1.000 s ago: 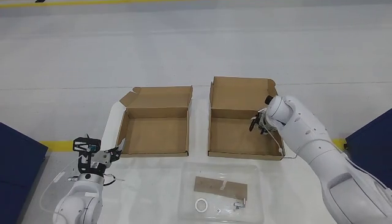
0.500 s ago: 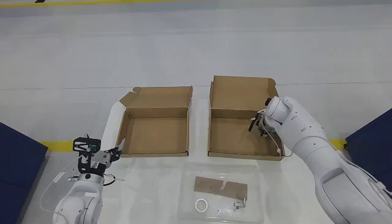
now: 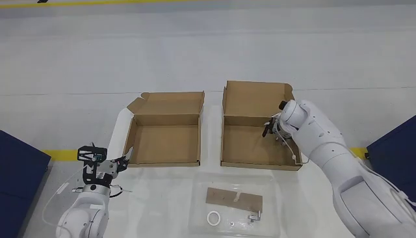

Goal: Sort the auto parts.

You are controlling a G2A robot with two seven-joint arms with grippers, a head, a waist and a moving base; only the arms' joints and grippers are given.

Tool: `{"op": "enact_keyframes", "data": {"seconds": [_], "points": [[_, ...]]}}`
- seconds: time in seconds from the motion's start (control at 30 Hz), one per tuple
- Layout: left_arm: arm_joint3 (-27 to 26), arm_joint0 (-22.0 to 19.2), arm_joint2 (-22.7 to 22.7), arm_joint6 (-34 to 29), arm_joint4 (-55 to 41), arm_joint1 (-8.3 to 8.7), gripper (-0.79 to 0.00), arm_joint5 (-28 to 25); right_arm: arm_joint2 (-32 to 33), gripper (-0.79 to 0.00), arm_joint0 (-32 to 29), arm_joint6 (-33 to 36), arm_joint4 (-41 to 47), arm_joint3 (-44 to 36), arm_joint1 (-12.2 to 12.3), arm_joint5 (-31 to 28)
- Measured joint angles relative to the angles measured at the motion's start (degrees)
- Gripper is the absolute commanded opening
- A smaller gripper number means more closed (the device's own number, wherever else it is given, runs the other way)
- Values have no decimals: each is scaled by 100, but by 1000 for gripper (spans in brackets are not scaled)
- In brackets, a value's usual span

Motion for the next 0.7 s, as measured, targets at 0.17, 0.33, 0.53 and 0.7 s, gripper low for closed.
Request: {"op": "enact_keyframes", "data": {"seconds": [0.17, 0.33, 0.53, 0.7], "points": [[0, 0, 0, 0, 0, 0, 0, 0, 132, 0, -51, 123, -73, -294, 87, -10], [0, 0, 0, 0, 0, 0, 0, 0, 301, 0, -132, 380, -168, -738, 224, -102], [0, 0, 0, 0, 0, 0, 0, 0, 298, 0, -130, 375, -166, -721, 221, -101], [0, 0, 0, 0, 0, 0, 0, 0, 292, 0, -137, 369, -171, -730, 221, -106]]}}
